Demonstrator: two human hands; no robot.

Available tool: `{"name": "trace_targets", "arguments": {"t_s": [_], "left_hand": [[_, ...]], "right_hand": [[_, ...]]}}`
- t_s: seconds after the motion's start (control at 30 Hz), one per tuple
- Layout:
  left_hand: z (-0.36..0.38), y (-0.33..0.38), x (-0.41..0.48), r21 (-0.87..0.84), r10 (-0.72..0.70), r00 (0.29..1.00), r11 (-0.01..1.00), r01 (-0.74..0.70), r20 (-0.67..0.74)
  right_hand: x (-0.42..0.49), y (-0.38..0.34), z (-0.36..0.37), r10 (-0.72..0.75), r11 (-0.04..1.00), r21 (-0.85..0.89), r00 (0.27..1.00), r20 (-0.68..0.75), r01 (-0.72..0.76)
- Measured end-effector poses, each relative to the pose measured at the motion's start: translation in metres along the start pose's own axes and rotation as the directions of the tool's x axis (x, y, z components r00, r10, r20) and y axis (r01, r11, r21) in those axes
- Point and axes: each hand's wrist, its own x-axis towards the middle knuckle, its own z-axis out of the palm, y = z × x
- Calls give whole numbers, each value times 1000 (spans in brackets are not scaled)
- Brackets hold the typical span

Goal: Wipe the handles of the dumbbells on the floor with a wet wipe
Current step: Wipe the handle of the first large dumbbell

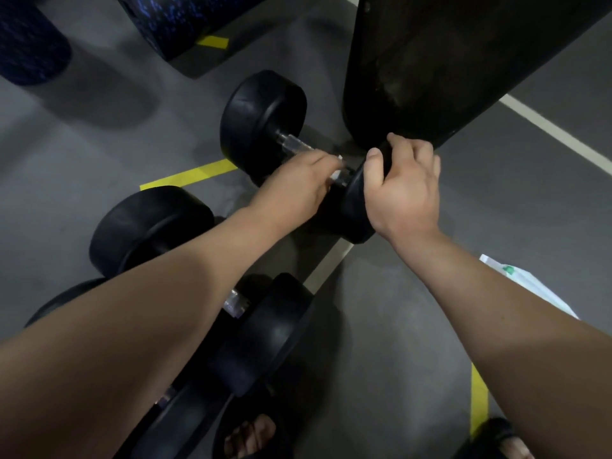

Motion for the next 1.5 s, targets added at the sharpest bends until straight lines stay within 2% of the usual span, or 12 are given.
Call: {"name": "trace_targets", "arguments": {"t_s": [0.2, 0.3, 0.4, 0.47, 0.57, 0.73, 0.77, 0.93, 1.1, 1.27, 1.4, 1.5], "left_hand": [[4, -13, -6, -153, -314, 935, 945, 290, -164], [6, 4, -6, -116, -282, 955, 956, 271, -91], [14, 14, -5, 37, -105, 994, 994, 104, 16], [17, 1, -5, 68, -109, 993, 991, 111, -43], [15, -23, -7, 26, -272, 934, 958, 285, -233], [20, 6, 1, 88, 27, 996, 996, -19, -82], [20, 3, 3, 112, 23, 997, 994, -15, -74], [7, -31, -1, 210, -289, 954, 931, 298, -75], [12, -4, -6, 365, -187, 978, 920, 139, 98], [19, -24, -11, 510, -313, 930, 841, 178, 191], [11, -17, -17, 472, -420, 887, 831, 293, 189], [5, -8, -14, 386, -369, 901, 884, 264, 228]], "right_hand": [[0, 0, 2, 4, 1000, 14, 1000, -13, -4], [-1, -1, 2, -2, 1000, 9, 1000, -17, 2], [-2, 1, 1, -6, 1000, 4, 1000, -20, 6], [-1, 1, 1, -1, 1000, 7, 1000, -6, 1], [-1, 0, 2, 9, 1000, 23, 1000, -8, -9], [-3, 0, 2, 3, 1000, 26, 1000, -18, -2], [-3, 1, 2, 0, 1000, 24, 1000, -16, 0], [-1, 0, 3, 9, 999, 35, 1000, -17, -8], [-2, 2, 4, -4, 999, 48, 1000, -26, 5], [0, 3, 3, 1, 999, 44, 1000, -21, 0], [0, 2, 2, 1, 999, 43, 1000, -10, 0], [-1, 1, 2, -3, 999, 45, 1000, -18, 4]]}}
